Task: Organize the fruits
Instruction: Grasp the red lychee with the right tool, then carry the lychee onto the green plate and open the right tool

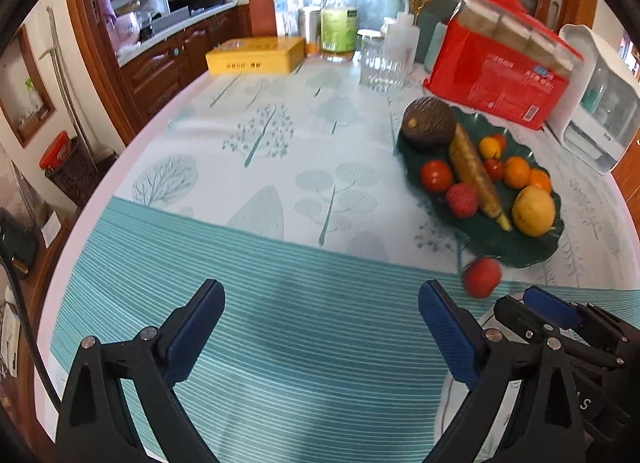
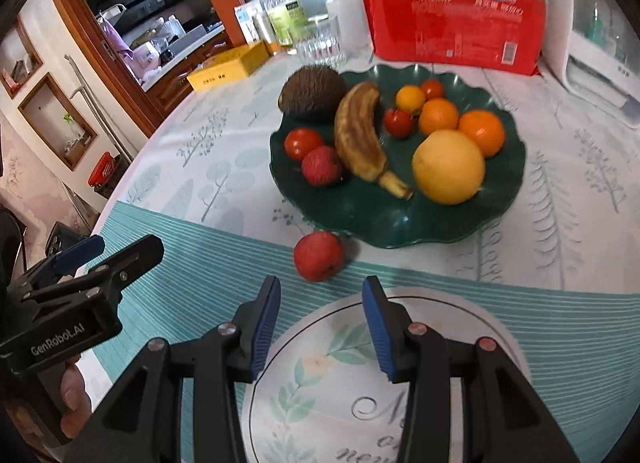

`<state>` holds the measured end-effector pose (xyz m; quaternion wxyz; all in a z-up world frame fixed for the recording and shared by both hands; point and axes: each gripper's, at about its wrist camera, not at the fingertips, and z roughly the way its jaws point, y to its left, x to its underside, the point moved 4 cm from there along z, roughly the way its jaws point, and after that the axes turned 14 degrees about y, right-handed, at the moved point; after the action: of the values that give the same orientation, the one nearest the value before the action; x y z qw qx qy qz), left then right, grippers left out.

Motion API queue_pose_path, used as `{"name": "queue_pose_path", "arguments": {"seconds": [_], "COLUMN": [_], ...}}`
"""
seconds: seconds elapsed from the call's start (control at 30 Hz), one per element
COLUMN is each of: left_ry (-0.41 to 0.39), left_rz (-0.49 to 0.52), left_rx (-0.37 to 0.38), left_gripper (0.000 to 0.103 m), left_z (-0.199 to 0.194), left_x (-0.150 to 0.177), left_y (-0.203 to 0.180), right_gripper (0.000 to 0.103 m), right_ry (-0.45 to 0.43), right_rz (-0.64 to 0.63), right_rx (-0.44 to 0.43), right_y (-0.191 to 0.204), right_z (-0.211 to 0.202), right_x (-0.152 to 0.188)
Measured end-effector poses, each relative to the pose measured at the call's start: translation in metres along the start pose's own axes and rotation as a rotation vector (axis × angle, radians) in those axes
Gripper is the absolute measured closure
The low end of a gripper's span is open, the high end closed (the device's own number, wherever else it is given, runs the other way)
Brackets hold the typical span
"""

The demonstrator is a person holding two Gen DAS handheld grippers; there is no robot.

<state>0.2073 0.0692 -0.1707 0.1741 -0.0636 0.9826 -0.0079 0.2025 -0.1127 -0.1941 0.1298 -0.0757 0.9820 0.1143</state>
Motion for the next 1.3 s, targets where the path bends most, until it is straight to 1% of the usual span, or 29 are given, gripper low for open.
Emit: {"name": "queue_pose_path", "arguments": {"seconds": [0.23,0.4,0.53,0.6,0.67,0.8,1.1,1.3], "left_ry": [0.024,0.033,0.038,0.039,0.04,0.04,0.025,0.01], "left_rz": [-0.01,-0.007,-0.005,-0.004,-0.003,0.0,0.018,0.038], "left_rx": [0.012,0.017,0.021,0.022,0.022,0.025,0.031,0.035], "left_gripper": [0.006,0.006,0.006,0.006,0.006,0.006,0.006,0.006], "left_z": [0.017,0.023,0.027,0.027,0.028,0.029,0.018,0.004], "left_x": [-0.005,-0.009,-0.012,-0.013,-0.014,-0.014,-0.01,-0.008], "left_y": [0.009,0.011,0.012,0.012,0.012,0.01,0.001,-0.01], "right_gripper": [0.06,0.06,0.061,0.064,0.072,0.073,0.073,0.073], "right_ry": [0.004,-0.01,-0.03,-0.038,-0.036,-0.032,-0.04,-0.06], "right_rz": [-0.004,-0.008,-0.011,-0.013,-0.025,-0.039,-0.041,-0.037], "right_rx": [0.01,0.03,0.029,0.043,0.044,0.034,0.014,0.007], "right_y": [0.008,0.01,0.01,0.01,0.013,0.016,0.014,0.006], "right_z": [0.024,0.032,0.035,0.036,0.037,0.037,0.021,-0.003], "right_x": [-0.008,-0.012,-0.013,-0.013,-0.013,-0.012,-0.003,0.002]}}
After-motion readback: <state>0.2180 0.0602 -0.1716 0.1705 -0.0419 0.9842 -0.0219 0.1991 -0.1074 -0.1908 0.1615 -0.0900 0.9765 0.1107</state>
